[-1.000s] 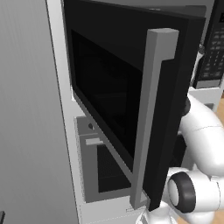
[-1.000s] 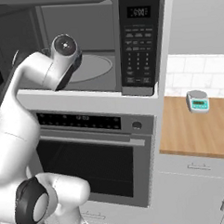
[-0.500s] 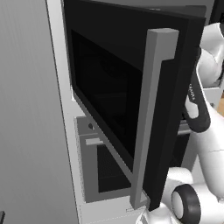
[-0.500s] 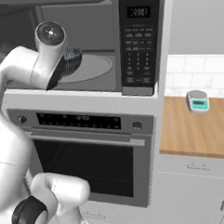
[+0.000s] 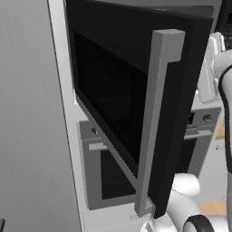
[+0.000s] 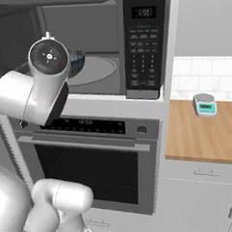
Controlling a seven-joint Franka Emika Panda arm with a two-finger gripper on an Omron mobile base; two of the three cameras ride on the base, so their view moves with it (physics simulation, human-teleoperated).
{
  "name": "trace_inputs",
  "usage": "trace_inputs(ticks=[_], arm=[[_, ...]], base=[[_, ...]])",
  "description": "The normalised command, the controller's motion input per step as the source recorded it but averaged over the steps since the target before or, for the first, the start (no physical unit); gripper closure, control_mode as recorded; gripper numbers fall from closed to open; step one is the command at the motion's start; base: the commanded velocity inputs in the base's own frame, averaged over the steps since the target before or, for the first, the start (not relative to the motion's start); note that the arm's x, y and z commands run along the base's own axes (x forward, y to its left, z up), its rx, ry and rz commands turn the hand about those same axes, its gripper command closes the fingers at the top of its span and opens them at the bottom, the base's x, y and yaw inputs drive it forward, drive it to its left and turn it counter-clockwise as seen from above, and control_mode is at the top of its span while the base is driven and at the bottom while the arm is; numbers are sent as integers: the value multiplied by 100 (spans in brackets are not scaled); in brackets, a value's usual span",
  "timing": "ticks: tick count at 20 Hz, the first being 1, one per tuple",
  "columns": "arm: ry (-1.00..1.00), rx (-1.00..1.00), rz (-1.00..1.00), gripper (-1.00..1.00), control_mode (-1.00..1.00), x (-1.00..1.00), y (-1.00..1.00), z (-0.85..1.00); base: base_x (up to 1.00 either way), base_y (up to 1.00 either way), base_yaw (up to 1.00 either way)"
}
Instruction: Open the microwave, place the bowl with waffle inside the microwave, then close the microwave door and turn it on.
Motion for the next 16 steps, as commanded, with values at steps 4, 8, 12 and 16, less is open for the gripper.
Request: trace_inputs(ticks=[4, 8, 12, 16], arm=[[-26, -1, 8, 100, -100, -100, -2, -16], [-40, -3, 0, 100, -100, -100, 20, -38], [-39, -8, 0, 100, -100, -100, 27, -16], [-27, -14, -1, 100, -100, -100, 43, -6]], base=[[0, 0, 0], [0, 0, 0], [0, 0, 0], [0, 0, 0]])
